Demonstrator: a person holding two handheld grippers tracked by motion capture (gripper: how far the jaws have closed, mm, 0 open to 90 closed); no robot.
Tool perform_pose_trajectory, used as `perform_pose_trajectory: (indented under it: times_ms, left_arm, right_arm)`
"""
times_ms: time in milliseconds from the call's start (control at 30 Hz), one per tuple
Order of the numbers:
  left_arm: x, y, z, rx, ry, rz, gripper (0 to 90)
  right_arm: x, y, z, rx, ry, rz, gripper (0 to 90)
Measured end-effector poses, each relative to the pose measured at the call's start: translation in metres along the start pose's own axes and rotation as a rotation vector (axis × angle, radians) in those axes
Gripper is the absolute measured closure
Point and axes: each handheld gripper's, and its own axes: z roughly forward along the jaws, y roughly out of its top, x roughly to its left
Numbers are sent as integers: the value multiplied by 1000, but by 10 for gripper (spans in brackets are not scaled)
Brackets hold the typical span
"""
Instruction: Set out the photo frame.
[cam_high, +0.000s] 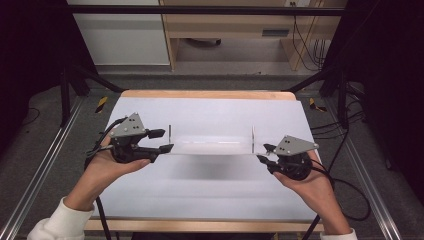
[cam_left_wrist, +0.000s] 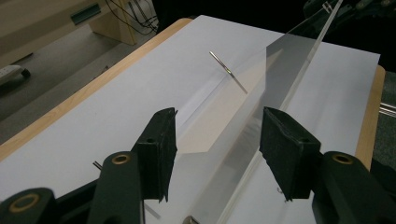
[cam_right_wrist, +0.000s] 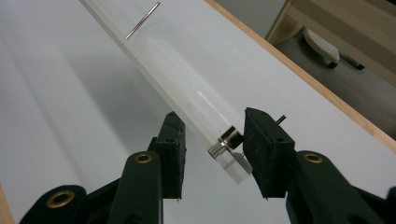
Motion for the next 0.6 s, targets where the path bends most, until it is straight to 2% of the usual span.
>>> perform_pose_trajectory:
  times_ms: [67, 333, 600]
  left_arm:
    - [-1, 0, 0, 0, -3, 3, 459]
    - [-5, 0, 2, 14, -24, 59, 497]
    - [-6, -2, 6, 46, -18, 104, 563]
  right_arm:
    - [-1, 1, 0, 1, 0, -2, 599]
    - [-6, 6, 1, 2, 3, 2, 599]
    - [-9, 8, 2, 2, 6, 10, 597]
